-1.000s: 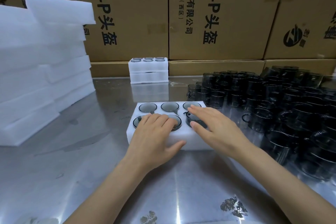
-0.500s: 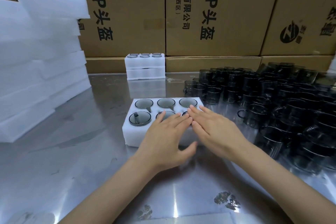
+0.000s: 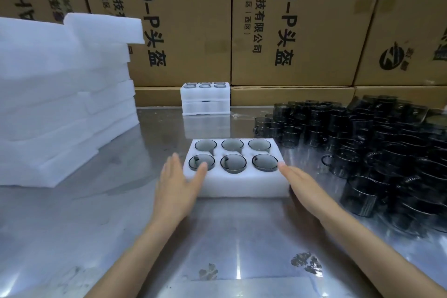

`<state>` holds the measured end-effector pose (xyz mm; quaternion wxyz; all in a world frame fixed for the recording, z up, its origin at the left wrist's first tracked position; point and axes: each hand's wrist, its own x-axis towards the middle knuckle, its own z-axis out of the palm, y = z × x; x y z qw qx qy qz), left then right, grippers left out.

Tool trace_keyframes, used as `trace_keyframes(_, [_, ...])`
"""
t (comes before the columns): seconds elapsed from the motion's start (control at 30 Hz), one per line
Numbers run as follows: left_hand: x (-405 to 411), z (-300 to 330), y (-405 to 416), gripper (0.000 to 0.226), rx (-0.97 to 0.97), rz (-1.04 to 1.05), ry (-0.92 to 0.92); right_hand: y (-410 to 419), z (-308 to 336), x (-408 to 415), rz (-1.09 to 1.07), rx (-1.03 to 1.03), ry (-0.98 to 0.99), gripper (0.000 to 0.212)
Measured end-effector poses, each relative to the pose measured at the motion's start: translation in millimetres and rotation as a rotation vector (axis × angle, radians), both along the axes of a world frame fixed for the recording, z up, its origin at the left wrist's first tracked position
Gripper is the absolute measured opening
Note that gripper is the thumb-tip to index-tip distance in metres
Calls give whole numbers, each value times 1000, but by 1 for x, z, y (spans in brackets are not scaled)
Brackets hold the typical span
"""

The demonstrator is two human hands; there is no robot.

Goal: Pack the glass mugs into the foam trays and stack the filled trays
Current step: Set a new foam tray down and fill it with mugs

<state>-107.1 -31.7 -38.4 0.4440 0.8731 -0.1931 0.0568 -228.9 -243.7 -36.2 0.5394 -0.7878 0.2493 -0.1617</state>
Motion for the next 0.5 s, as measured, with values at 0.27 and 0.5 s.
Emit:
trace_keyframes(0.27, [23, 8, -14, 12, -689, -67, 460, 16, 14, 14, 206, 297, -241, 42])
trace_keyframes(0.5, [56, 7, -35, 42, -1006, -42, 473, 14, 35, 86, 52, 759, -318, 74])
